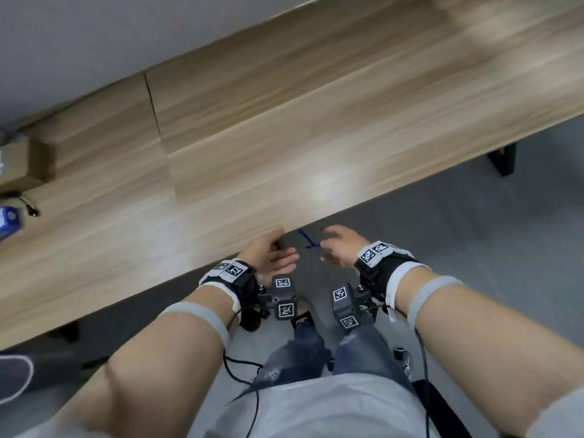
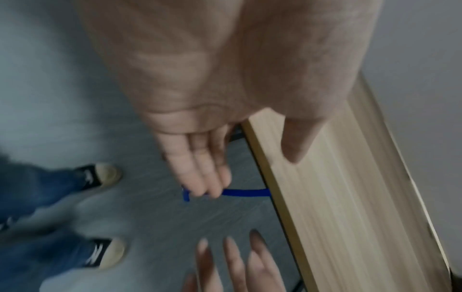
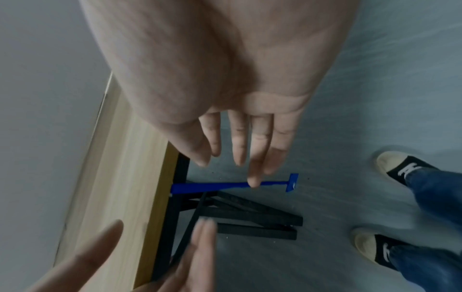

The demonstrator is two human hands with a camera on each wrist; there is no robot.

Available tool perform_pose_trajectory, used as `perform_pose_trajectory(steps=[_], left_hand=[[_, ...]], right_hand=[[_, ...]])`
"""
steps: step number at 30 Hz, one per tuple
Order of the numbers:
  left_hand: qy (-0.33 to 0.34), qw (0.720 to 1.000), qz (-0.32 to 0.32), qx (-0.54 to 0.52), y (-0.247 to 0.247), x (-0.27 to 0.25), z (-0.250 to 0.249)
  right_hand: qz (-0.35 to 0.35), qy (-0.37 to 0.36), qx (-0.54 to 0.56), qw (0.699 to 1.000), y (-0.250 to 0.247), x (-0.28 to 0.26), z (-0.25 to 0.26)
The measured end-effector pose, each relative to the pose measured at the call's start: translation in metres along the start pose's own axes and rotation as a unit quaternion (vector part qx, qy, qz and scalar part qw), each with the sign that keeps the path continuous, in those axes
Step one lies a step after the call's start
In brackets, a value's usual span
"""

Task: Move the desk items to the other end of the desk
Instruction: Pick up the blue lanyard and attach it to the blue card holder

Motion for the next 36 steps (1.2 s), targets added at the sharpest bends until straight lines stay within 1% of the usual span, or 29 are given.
perform_pose_trajectory(steps=[2,3,5,7,10,12,14,16,18,21,24,25,28,31,32,34,35,36], left_hand=[[0.05,0.991,0.005,-0.12,-0.006,0.01,0.002],[0.068,0.984,0.018,-0.166,-0.008,0.014,0.003],[0.084,0.967,0.054,-0.235,-0.007,0.019,0.001],[0.084,0.955,0.076,-0.274,-0.012,0.023,0.002],[0.089,0.954,0.092,-0.272,-0.023,0.026,0.006],[0.085,0.955,0.095,-0.266,-0.027,0.026,0.007],[0.085,0.959,0.087,-0.257,-0.027,0.023,0.007],[0.09,0.964,0.074,-0.24,-0.026,0.021,0.005],[0.092,0.967,0.061,-0.232,-0.026,0.02,0.005],[0.098,0.965,0.044,-0.238,-0.027,0.022,0.004],[0.102,0.964,0.024,-0.246,-0.027,0.02,0.004],[0.103,0.964,0.02,-0.242,-0.026,0.021,0.004],[0.111,0.97,0.013,-0.216,-0.026,0.021,0.005],[0.117,0.98,0.012,-0.162,-0.021,0.021,0.004],[0.109,0.986,0.019,-0.122,-0.014,0.018,0.002],[0.096,0.994,0.049,0.006,0.006,0.011,-0.002],[0.101,0.989,0.066,0.087,0.016,0.006,-0.004],[0.115,0.976,0.091,0.161,0.032,-0.006,-0.011]], right_hand=[[-0.006,-0.014,0.017,1.0,0.014,0.011,-0.001],[-0.014,-0.026,0.015,0.999,0.02,0.017,0.0],[-0.026,-0.04,0.012,0.999,0.028,0.029,0.0],[-0.024,-0.049,0.031,0.998,0.037,0.041,0.0],[-0.023,-0.086,0.064,0.994,0.049,0.042,0.009],[-0.045,-0.115,0.045,0.991,0.05,0.035,0.014],[-0.059,-0.148,0.027,0.987,0.051,0.025,0.015],[-0.067,-0.165,-0.003,0.984,0.051,0.015,0.016],[-0.075,-0.164,-0.06,0.982,0.048,0.011,0.02],[-0.064,-0.154,-0.103,0.981,0.044,0.008,0.021],[-0.034,-0.136,-0.168,0.976,0.047,0.0,0.0],[-0.03,-0.13,-0.171,0.976,0.046,-0.002,-0.011],[-0.039,-0.123,-0.137,0.982,0.038,-0.01,-0.037],[-0.039,-0.131,-0.134,0.981,0.035,-0.021,-0.04],[-0.039,-0.138,-0.134,0.981,0.034,-0.026,-0.036],[-0.04,-0.151,-0.141,0.978,0.029,-0.04,-0.019],[-0.037,-0.159,-0.149,0.975,0.027,-0.048,-0.008],[-0.035,-0.17,-0.168,0.97,0.022,-0.062,0.009]])
Point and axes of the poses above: each hand's wrist, its own x-axis towards the middle knuckle, its own y-axis out of the palm, z = x × y, the point moved 8 cm from there along x, towards the middle knuckle, and after that the axes turned 4 degrees about z, right-handed, at the moved point
